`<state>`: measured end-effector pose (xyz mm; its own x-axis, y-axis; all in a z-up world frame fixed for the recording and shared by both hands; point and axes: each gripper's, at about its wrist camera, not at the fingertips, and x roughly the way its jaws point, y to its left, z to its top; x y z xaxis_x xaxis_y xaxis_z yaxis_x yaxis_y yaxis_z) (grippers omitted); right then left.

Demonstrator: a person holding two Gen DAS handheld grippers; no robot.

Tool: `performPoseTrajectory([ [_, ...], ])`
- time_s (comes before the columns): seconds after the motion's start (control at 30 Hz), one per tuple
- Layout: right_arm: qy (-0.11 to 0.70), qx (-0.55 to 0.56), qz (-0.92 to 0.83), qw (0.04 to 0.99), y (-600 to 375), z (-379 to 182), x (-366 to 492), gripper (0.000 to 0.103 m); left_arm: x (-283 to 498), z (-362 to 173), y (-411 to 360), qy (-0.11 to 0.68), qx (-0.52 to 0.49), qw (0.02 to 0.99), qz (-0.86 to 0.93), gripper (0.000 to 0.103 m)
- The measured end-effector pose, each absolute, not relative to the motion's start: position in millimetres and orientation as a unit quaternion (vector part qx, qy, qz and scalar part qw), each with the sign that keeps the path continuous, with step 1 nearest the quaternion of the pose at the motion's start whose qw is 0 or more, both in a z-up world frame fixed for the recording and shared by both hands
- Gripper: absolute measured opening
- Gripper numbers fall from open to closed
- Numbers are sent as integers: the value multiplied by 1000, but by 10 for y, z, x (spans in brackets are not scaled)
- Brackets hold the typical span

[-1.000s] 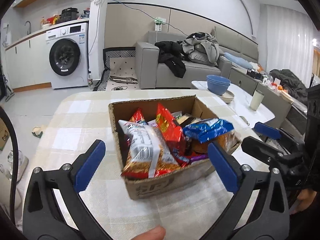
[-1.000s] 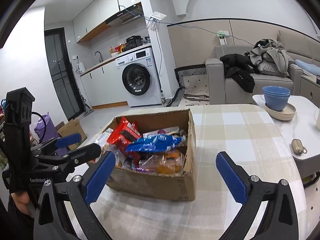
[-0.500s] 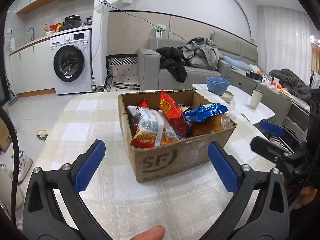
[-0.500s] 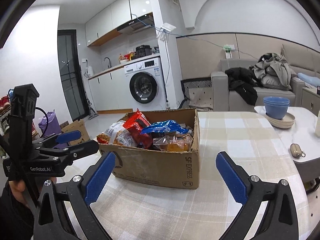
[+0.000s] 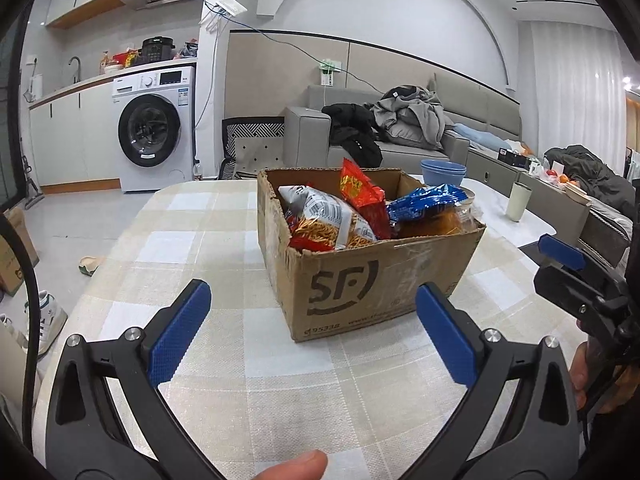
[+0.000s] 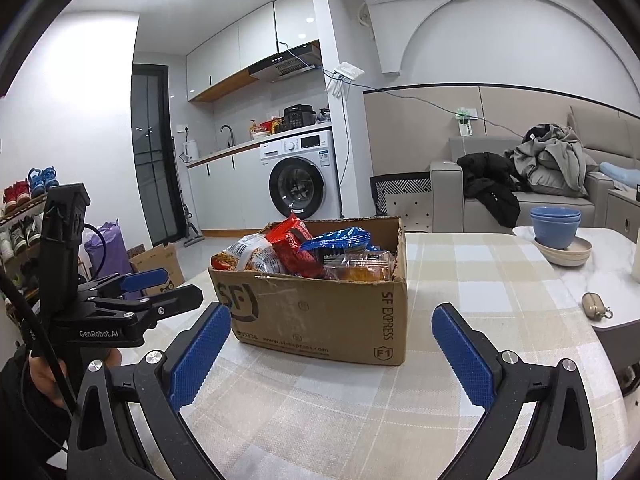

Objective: Organize snacks

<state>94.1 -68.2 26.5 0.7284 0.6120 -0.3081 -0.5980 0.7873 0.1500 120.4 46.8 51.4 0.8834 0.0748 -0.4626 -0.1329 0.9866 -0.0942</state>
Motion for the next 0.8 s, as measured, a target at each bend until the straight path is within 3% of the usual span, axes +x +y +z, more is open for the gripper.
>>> performPoseTrajectory([
  [0.8, 165, 19, 325, 931, -700, 243, 906, 103, 1215, 401, 384, 219, -37, 974, 42, 102],
])
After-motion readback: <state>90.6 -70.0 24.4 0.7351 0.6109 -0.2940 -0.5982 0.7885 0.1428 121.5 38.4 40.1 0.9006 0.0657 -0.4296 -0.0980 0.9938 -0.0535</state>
